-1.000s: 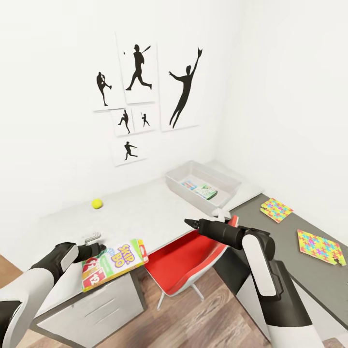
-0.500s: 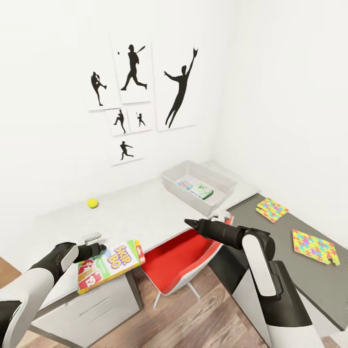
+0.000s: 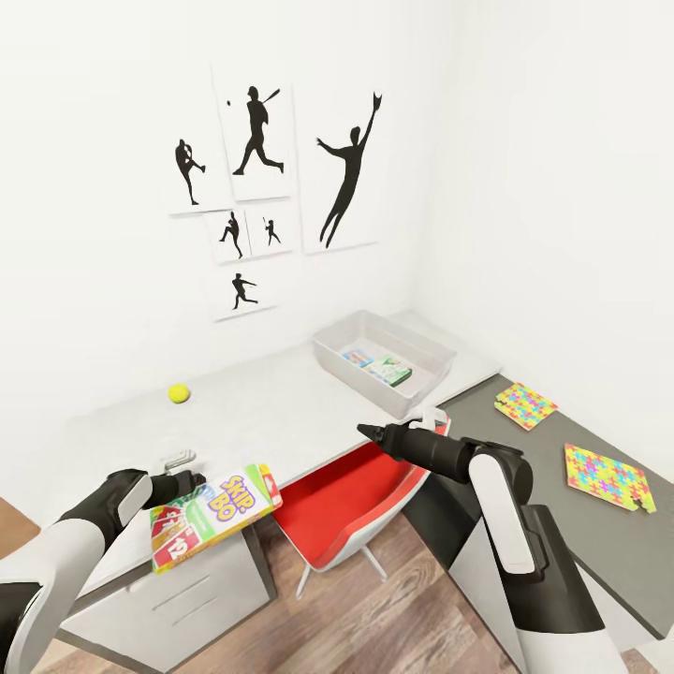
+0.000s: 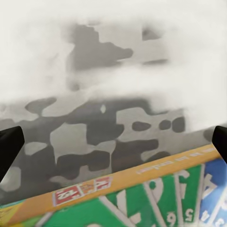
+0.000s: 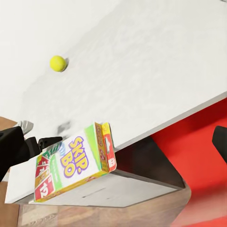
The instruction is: Put all the toys in the child's room - the three board games (two on the bed and one on the table), the two jigsaw puzzles on the table, and the tennis ball on the table - inside the toy box on the table in the child's room.
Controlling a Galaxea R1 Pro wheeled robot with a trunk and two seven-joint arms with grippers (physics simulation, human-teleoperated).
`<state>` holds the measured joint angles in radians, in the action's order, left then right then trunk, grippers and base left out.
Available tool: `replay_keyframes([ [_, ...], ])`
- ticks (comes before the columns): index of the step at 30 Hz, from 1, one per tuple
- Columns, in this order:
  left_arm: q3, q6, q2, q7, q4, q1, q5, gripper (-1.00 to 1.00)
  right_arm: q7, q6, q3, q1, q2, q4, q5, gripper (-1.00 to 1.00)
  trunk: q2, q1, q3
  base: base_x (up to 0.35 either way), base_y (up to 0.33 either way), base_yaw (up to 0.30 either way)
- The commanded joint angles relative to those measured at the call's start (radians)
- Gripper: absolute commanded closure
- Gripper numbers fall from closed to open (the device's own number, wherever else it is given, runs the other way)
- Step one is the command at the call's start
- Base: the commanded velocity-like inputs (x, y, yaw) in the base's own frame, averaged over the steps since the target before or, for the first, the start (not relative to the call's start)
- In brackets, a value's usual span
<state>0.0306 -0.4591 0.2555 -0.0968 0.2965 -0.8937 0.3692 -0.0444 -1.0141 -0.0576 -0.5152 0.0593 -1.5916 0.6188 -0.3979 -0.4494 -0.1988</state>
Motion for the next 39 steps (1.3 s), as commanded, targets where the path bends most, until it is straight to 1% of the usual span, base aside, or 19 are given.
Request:
replay_keyframes([
  [1, 0.003, -0.004, 0.001, -0.001, 0.001, -0.001, 0.004, -1.0, -0.005, -0.004, 0.001, -0.001, 0.0, -0.001, -0.005, -1.0, -0.002, -0.001, -0.002, 0.0, 0.0, 0.0],
  [8, -0.005, -0.001, 0.012, -0.006, 0.002, -0.001, 0.013, -1.0, -0.005, -0.004, 0.001, 0.0, 0.0, -0.001, -0.005, -1.0, -0.002, -0.001, -0.002, 0.0, 0.0, 0.0],
  [13, -0.022, 0.004, 0.037, -0.033, 0.004, -0.001, 0.018, -1.0, -0.005, -0.004, 0.001, 0.0, 0.0, -0.001, -0.005, -1.0, -0.002, -0.001, -0.002, 0.0, 0.0, 0.0],
  [16, -0.054, 0.009, 0.055, -0.061, 0.004, -0.001, 0.019, -1.0, -0.006, -0.004, 0.001, 0.0, 0.0, -0.001, -0.005, -1.0, -0.002, -0.001, -0.002, 0.0, 0.0, 0.0],
  [17, -0.076, 0.012, 0.062, -0.075, 0.004, -0.001, 0.019, -1.0, -0.008, -0.004, 0.001, 0.0, 0.0, -0.001, -0.005, -1.0, -0.002, -0.001, -0.002, 0.0, 0.0, 0.0],
  [19, -0.098, 0.013, 0.068, -0.084, 0.004, -0.001, 0.019, -1.0, -0.009, -0.004, 0.001, 0.0, 0.0, -0.001, -0.005, -1.0, -0.002, -0.001, -0.002, 0.0, 0.0, 0.0],
  [20, -0.12, 0.014, 0.072, -0.091, 0.004, -0.001, 0.019, -1.0, -0.009, -0.004, 0.001, -0.001, 0.0, -0.001, -0.005, -1.0, -0.002, -0.001, -0.002, 0.0, 0.0, 0.0],
  [23, -0.148, 0.015, 0.081, -0.097, 0.005, -0.001, 0.019, -1.0, -0.01, -0.004, 0.001, -0.001, 0.0, -0.001, -0.005, -1.0, -0.002, -0.001, -0.002, 0.0, 0.0, 0.0],
  [24, -0.164, 0.015, 0.091, -0.101, 0.005, -0.001, 0.02, -1.0, -0.01, -0.004, 0.001, 0.0, 0.0, -0.001, -0.005, -1.0, -0.002, -0.001, -0.002, 0.0, 0.0, 0.0],
  [26, -0.178, 0.015, 0.104, -0.108, 0.005, -0.001, 0.02, -1.0, -0.011, -0.004, 0.001, -0.001, 0.0, -0.001, -0.005, -1.0, -0.002, -0.001, -0.002, 0.0, 0.0, 0.0],
  [27, -0.192, 0.012, 0.12, -0.126, 0.005, 0.0, 0.022, -1.0, -0.011, -0.004, 0.002, 0.0, 0.0, -0.001, -0.005, -1.0, -0.002, -0.001, -0.002, 0.0, 0.0, 0.0],
  [29, -0.207, 0.009, 0.14, -0.158, 0.005, 0.0, 0.022, -1.0, -0.013, -0.004, 0.003, -0.001, -0.001, -0.001, -0.005, -1.0, -0.002, -0.001, -0.002, 0.0, 0.0, 0.0],
  [30, -0.215, 0.007, 0.152, -0.18, 0.005, 0.001, 0.022, -1.0, -0.014, -0.003, 0.003, -0.001, -0.001, -0.001, -0.005, -1.0, -0.002, -0.001, -0.002, 0.0, 0.0, 0.0],
  [31, -0.23, 0.0, 0.176, -0.236, 0.005, 0.002, 0.023, -1.0, -0.017, -0.003, 0.004, 0.0, -0.001, -0.001, -0.005, -1.0, -0.002, -0.001, -0.002, 0.0, 0.0, 0.0],
  [33, -0.243, -0.013, 0.204, -0.309, 0.004, 0.004, 0.023, -1.0, -0.021, -0.002, 0.005, 0.0, -0.001, -0.001, -0.005, -1.0, -0.002, -0.001, -0.002, 0.0, 0.0, 0.0],
  [34, -0.252, -0.037, 0.235, -0.397, 0.003, 0.006, 0.023, -1.0, -0.023, -0.002, 0.005, 0.0, -0.001, -0.001, -0.005, -1.0, -0.002, -0.001, -0.002, 0.0, 0.0, 0.0],
  [36, -0.258, -0.066, 0.267, -0.497, 0.002, 0.008, 0.022, -1.0, -0.025, -0.002, 0.006, 0.0, -0.002, -0.001, -0.005, -1.0, -0.002, -0.001, -0.002, 0.0, 0.0, 0.0],
  [37, -0.262, -0.096, 0.301, -0.603, 0.001, 0.012, 0.021, -1.0, -0.027, -0.001, 0.006, 0.0, -0.002, -0.001, -0.005, -1.0, -0.002, -0.001, -0.002, 0.0, 0.0, 0.0],
  [39, -0.264, -0.12, 0.338, -0.714, 0.001, 0.017, 0.019, -1.0, -0.029, 0.001, 0.007, 0.0, -0.002, -0.001, -0.005, -1.0, -0.002, -0.001, -0.002, 0.0, 0.0, 0.0],
])
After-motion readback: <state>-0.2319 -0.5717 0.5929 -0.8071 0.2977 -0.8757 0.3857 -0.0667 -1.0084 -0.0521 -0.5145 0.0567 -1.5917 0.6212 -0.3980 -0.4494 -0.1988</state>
